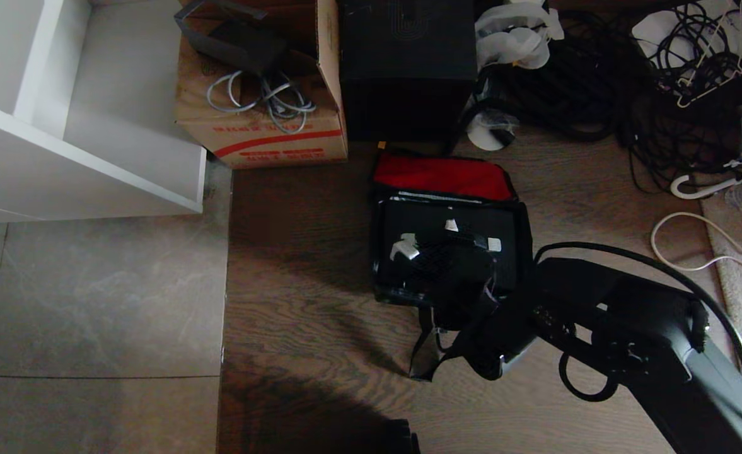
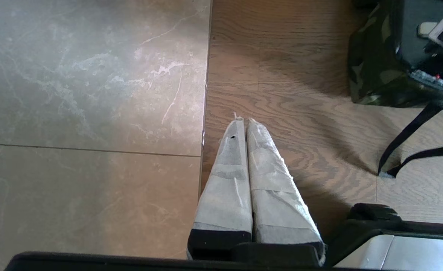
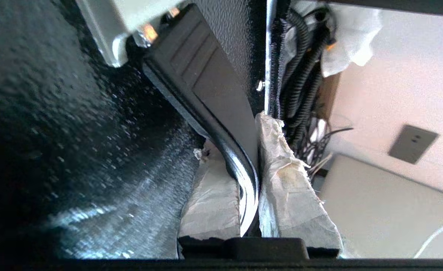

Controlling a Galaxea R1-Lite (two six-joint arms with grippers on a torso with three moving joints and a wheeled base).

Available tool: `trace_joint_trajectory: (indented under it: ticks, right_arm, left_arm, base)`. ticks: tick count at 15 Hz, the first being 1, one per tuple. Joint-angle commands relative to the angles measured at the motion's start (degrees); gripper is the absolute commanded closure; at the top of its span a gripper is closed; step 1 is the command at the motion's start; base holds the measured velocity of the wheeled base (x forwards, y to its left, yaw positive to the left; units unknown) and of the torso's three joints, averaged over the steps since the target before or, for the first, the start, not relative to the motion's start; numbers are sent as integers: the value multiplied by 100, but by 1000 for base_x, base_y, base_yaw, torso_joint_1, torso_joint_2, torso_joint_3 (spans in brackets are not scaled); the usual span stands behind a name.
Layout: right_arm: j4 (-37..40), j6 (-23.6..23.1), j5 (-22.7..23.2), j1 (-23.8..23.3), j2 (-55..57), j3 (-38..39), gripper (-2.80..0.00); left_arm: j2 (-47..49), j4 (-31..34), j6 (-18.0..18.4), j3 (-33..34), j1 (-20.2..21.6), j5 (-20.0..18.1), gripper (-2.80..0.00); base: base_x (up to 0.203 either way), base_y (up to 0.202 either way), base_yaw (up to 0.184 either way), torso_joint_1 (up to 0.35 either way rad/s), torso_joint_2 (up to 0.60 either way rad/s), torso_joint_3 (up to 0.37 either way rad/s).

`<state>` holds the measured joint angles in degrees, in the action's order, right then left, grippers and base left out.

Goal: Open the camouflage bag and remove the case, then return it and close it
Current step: Lift the black box

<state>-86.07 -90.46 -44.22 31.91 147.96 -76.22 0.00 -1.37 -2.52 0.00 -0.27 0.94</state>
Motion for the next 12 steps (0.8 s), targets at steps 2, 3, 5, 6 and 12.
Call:
trace_joint_trajectory:
  ticks: [2, 3, 5, 6, 12]
  right_arm:
    - [-159, -217, -47, 176, -692, 143, 0]
    - [-159, -261, -96, 245, -780, 150, 0]
    - [-159, -352, -165, 374, -915, 160, 0]
    - [-159, -373, -166, 426, -968, 160, 0]
    - [-159, -516, -183, 492, -1165, 205, 0]
  left_arm:
    - [-4, -4, -3, 49, -3, 3, 0]
    - [-3, -4, -3, 53, 0, 3, 0]
    - [-9, -4, -3, 47, 0, 3, 0]
    - [-9, -4, -3, 44, 0, 3, 0]
    - [-9, -4, -3, 53, -7, 3, 0]
  base:
    - [0, 0, 0, 0, 0, 0]
    - [0, 0, 0, 0, 0, 0]
    - [0, 0, 0, 0, 0, 0]
    - [0, 0, 0, 0, 0, 0]
    - [0, 0, 0, 0, 0, 0]
